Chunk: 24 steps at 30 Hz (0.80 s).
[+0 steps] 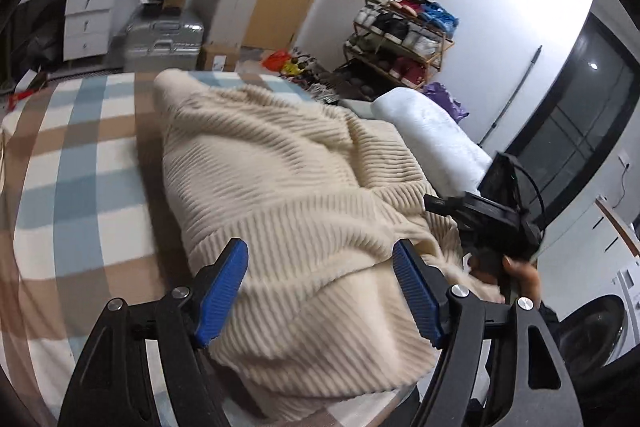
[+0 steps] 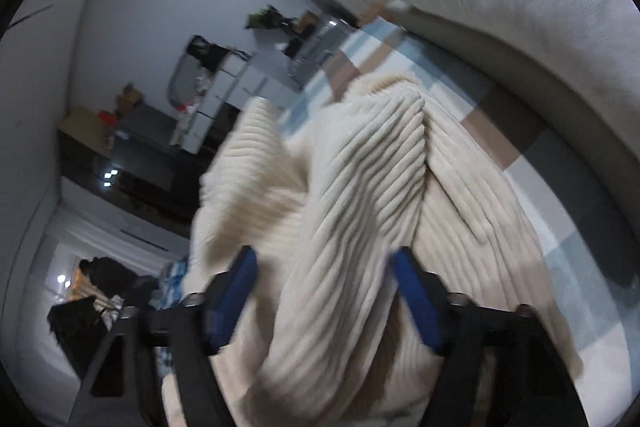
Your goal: Fold large clothes
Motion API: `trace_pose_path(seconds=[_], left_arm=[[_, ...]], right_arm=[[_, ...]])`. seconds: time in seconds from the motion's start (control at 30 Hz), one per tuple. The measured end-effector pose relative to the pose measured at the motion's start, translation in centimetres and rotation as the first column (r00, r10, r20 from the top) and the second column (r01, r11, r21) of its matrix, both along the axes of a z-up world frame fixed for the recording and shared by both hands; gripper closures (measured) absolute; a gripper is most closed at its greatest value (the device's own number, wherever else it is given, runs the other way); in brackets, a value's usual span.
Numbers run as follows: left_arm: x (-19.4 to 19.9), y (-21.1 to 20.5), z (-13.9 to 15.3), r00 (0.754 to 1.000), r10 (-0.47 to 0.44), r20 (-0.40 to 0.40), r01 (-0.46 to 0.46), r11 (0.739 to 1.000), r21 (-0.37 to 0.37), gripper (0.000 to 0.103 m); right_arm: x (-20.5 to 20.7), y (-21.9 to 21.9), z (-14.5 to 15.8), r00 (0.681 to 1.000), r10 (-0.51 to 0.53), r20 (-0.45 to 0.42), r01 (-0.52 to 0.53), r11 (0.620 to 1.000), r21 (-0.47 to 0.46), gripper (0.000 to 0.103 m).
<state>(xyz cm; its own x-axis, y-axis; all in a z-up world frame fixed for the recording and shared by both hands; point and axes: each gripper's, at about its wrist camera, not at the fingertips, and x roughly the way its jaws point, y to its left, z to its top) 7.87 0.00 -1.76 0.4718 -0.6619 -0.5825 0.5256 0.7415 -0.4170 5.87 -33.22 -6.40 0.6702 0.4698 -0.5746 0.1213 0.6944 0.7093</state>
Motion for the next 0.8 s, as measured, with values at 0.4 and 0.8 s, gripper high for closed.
trace_pose_path(seconds=[0.4, 0.8], left_arm=[[0.9, -1.0, 0.5, 0.999, -0.025, 0.038, 0.024, 0.999, 0.031, 0.032], [0.4, -5.5, -0.4, 0.986, -0.108, 0.130, 0.077, 0.973, 0.219, 0.028]], right_arm=[[4.3, -1.6, 6.6, 0.994, 0.026, 0.104, 0.017, 0.918, -0.396, 0.096], [0.7, -1.1, 5.6, 0.998, -0.001, 0.063, 0.029, 0.898, -0.439, 0.044]])
